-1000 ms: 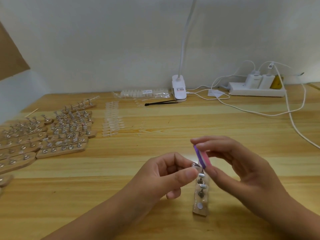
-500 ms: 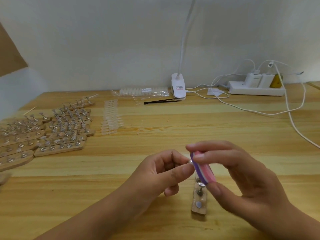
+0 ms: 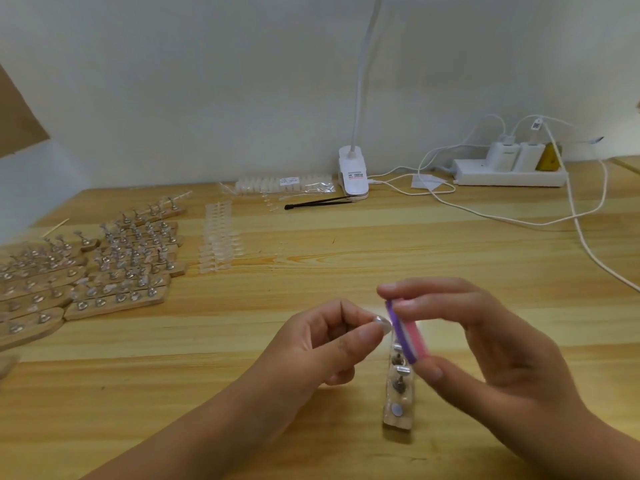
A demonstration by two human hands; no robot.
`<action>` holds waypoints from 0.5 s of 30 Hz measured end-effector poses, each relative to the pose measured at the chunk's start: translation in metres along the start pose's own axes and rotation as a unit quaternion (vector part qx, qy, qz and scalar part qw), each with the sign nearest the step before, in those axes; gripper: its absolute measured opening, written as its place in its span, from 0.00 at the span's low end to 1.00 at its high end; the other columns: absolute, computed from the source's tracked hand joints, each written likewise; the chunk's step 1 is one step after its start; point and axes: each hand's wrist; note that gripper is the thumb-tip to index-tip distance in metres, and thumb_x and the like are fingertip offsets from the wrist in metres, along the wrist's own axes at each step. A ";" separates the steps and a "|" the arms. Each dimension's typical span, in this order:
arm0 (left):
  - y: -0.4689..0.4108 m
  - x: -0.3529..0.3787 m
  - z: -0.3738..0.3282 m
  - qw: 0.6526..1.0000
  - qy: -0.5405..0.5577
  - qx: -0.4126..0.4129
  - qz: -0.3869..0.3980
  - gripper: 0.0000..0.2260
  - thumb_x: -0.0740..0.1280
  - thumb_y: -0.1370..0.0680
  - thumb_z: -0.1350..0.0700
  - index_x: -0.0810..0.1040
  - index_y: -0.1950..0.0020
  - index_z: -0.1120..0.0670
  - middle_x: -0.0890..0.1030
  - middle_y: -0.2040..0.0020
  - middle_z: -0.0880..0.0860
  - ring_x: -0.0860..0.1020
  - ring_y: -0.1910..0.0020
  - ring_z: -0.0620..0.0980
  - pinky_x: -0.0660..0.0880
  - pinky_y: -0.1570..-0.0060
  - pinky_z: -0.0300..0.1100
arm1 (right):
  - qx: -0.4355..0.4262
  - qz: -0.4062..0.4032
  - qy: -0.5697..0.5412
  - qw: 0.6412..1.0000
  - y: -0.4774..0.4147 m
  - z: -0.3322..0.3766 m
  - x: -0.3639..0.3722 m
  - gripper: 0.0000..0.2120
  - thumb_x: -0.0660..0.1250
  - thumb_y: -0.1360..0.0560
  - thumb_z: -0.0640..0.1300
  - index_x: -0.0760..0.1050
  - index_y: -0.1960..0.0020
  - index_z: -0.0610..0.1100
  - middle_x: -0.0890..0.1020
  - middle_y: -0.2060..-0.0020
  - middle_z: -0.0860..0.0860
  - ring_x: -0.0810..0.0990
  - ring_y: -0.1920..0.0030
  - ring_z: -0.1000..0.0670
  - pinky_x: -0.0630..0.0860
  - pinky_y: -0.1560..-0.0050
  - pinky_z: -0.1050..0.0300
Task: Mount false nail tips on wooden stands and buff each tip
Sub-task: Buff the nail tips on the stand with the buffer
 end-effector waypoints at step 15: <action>0.000 -0.003 0.001 0.999 -0.037 0.011 -0.004 0.11 0.74 0.31 0.41 0.82 0.57 0.46 0.75 0.65 0.43 0.70 0.69 0.39 0.69 0.66 0.30 | 0.010 0.015 0.033 0.999 -0.001 0.000 0.000 0.13 0.69 0.24 0.50 0.78 0.42 0.48 0.81 0.41 0.54 0.78 0.37 0.48 0.74 0.37 0.54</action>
Point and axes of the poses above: each hand's wrist, its own y-axis away from the middle knuckle, its own x-axis out of the palm, z = x × y
